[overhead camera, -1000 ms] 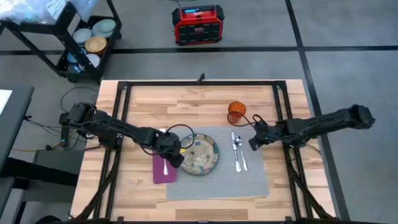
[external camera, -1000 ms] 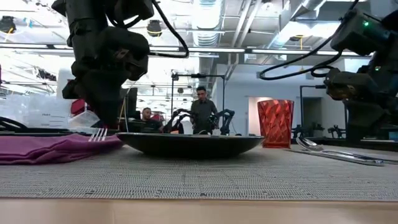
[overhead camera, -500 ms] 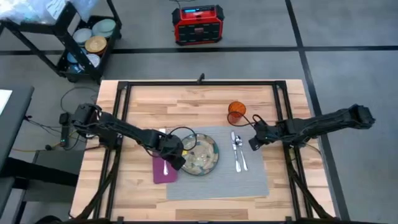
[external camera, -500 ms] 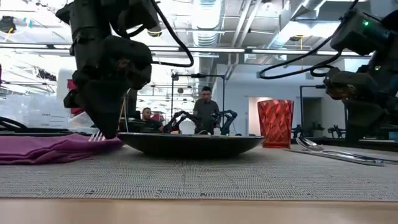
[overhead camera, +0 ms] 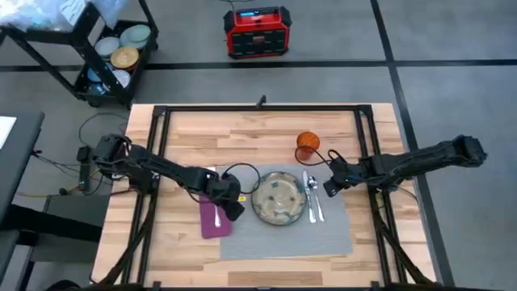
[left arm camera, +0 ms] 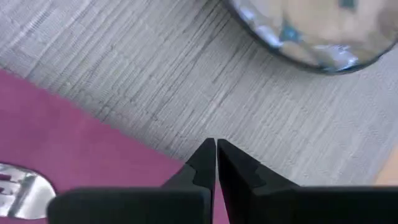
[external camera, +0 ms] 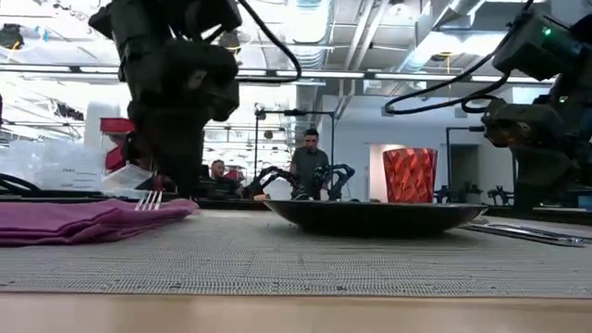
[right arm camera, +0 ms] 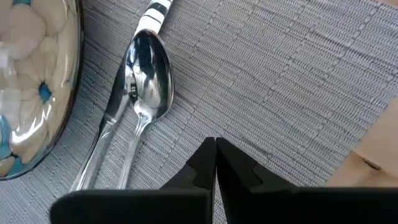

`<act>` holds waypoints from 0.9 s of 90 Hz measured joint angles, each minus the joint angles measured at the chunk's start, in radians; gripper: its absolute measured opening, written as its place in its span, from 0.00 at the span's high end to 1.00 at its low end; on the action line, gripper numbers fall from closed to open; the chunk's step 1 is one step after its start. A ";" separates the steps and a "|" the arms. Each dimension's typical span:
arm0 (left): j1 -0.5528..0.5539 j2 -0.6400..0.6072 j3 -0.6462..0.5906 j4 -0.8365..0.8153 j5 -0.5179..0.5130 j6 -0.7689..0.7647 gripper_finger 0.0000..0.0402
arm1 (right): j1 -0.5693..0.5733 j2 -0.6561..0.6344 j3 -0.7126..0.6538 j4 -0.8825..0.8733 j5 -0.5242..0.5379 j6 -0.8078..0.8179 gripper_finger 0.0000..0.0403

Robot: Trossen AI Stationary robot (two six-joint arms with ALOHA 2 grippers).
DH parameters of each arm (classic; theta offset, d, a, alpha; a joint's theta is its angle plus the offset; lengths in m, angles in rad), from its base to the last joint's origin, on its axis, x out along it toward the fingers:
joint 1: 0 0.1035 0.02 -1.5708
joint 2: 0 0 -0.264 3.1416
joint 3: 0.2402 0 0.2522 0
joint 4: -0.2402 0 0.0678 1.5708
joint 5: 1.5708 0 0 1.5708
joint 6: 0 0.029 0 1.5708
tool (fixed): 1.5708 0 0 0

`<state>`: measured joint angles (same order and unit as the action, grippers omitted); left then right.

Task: Set table place
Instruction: Adjust the pink table napkin beside the gray table mat

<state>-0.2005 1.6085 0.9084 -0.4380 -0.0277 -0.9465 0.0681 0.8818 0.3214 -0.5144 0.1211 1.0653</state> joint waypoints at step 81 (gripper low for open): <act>-0.095 -0.145 -0.067 -0.461 -0.029 -0.333 1.00 | 0.018 0.000 0.000 0.021 0.004 0.007 1.00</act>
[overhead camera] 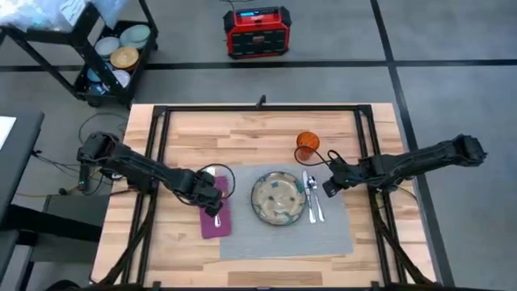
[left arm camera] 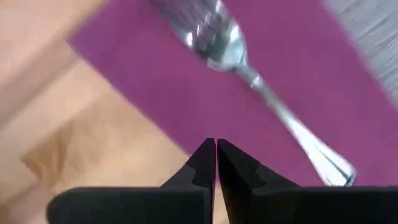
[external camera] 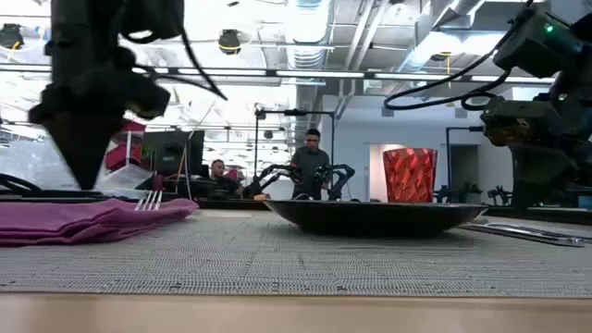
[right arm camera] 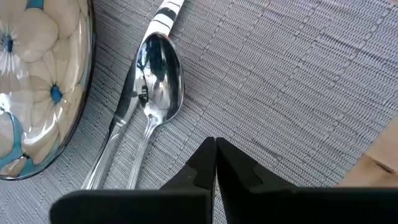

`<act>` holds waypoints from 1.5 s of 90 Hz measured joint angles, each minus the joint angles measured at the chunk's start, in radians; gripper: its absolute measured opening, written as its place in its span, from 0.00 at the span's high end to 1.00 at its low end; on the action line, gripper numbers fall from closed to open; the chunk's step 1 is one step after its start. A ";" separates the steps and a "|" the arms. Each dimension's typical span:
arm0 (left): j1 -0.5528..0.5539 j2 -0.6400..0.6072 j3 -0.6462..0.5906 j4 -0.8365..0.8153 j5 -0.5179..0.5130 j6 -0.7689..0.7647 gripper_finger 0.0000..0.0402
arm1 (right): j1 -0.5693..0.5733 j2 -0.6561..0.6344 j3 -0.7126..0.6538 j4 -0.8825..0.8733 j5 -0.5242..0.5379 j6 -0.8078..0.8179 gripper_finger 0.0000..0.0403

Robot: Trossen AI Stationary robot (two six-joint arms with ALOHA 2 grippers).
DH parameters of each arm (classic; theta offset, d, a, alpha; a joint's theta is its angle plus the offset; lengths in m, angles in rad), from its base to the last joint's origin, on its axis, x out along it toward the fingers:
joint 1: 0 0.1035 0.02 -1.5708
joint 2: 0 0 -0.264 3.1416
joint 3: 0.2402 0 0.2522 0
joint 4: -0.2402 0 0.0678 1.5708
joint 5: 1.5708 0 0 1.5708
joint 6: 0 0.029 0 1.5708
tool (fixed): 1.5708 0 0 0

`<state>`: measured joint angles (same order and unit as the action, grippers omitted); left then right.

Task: Set table place
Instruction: Adjust the pink table napkin beside the gray table mat

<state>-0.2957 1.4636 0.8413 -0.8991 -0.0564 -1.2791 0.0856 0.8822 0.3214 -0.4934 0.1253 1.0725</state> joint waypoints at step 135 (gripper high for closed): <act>0.055 0.076 -0.027 0.247 -0.001 0.134 1.00 | -0.001 0.000 0.000 0.008 -0.013 -0.019 1.00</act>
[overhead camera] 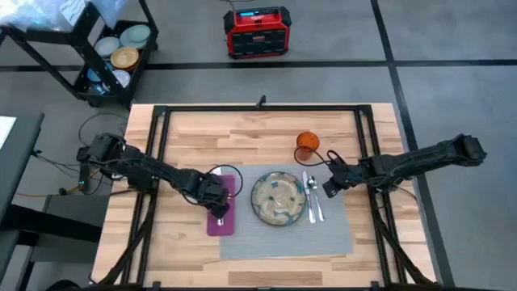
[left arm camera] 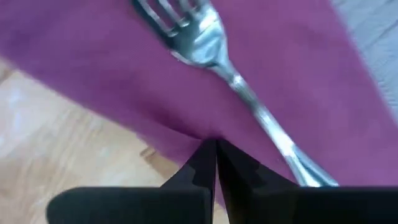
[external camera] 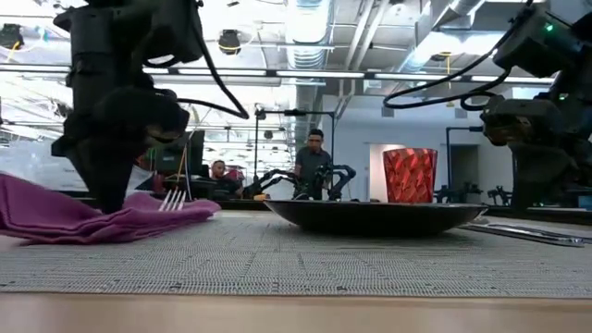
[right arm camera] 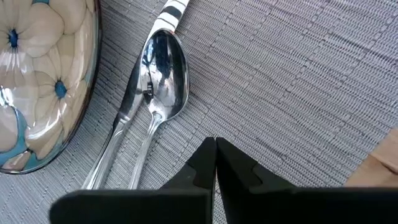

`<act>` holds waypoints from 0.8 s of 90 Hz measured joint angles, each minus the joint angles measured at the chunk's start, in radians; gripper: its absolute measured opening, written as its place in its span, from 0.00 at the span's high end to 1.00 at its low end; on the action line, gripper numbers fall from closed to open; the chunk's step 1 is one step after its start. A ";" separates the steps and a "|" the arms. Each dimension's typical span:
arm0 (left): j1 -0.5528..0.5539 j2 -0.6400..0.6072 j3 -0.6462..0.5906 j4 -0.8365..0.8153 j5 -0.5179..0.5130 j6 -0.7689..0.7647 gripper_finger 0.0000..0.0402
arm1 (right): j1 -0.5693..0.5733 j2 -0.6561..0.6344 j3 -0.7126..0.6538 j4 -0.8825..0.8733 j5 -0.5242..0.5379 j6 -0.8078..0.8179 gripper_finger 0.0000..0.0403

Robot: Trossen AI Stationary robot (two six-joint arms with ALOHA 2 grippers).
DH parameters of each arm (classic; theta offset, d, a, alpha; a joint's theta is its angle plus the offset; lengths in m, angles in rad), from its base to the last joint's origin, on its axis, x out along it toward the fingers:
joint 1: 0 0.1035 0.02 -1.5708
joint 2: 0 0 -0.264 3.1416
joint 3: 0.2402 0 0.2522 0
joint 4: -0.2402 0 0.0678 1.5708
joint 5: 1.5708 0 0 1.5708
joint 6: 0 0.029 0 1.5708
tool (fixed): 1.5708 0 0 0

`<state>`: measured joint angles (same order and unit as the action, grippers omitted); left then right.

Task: Set table place
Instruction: Adjust the pink table napkin beside the gray table mat, then adjust the silver spoon on the table mat

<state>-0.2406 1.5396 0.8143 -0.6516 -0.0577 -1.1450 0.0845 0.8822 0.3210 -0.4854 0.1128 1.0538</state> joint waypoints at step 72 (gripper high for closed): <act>0.023 -0.089 0.109 0.276 -0.183 0.084 1.00 | 0.141 0.023 0.043 0.031 -0.013 0.075 1.00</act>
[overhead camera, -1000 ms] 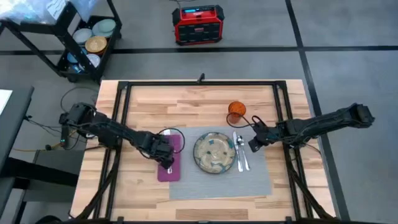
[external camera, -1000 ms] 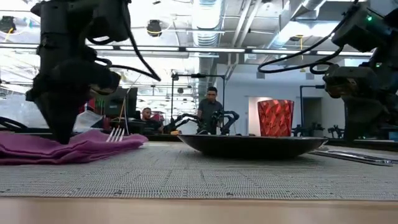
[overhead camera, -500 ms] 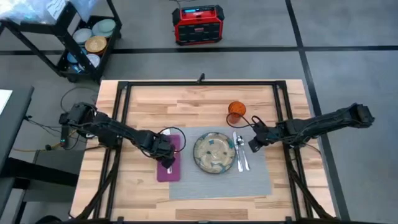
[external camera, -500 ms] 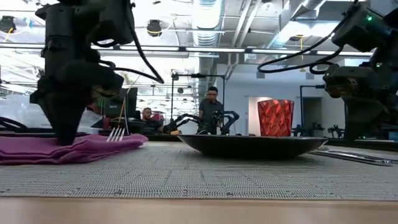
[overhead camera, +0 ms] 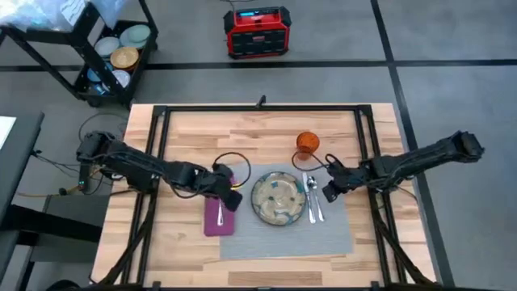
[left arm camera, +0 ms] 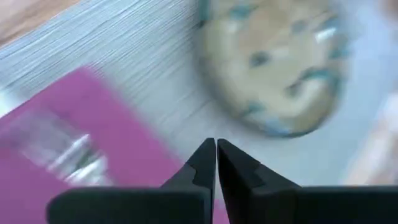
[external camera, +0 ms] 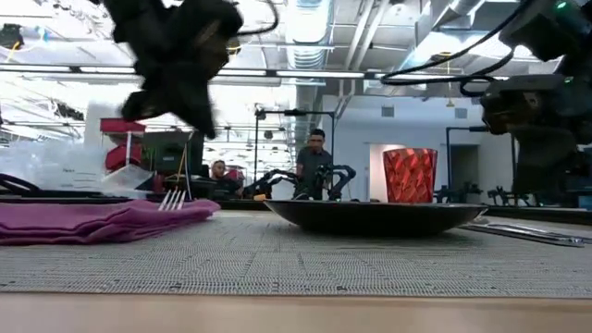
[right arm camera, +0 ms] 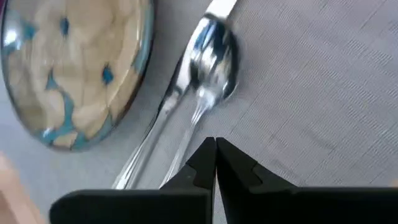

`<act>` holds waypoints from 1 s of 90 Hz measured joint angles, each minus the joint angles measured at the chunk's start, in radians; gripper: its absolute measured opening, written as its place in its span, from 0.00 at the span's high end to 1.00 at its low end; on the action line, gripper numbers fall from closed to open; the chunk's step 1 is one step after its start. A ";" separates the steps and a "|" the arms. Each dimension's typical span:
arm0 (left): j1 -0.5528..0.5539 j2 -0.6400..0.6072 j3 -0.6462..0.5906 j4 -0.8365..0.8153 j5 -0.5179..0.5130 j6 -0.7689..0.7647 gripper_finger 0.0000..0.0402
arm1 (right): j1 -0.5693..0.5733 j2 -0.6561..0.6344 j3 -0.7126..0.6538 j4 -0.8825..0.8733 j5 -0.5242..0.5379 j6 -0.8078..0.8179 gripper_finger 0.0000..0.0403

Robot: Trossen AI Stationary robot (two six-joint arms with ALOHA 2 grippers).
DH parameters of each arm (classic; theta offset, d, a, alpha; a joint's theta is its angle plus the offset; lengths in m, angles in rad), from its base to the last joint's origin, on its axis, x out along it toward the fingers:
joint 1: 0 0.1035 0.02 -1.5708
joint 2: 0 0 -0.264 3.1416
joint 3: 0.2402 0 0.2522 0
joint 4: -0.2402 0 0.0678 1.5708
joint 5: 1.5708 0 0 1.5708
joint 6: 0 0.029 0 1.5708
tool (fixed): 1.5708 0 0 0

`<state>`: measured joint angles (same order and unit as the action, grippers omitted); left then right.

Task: Set table place
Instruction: Adjust the silver spoon on the table mat

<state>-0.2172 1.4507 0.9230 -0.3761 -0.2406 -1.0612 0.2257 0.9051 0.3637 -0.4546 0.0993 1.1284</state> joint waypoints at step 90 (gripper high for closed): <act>0.019 0.058 0.000 0.161 0.008 0.056 1.00 | -0.227 0.261 0.000 0.238 -0.067 -0.184 1.00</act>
<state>-0.1982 1.5085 0.9226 -0.2153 -0.2321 -1.0050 -0.0010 1.1660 0.3637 -0.2164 0.0325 0.9440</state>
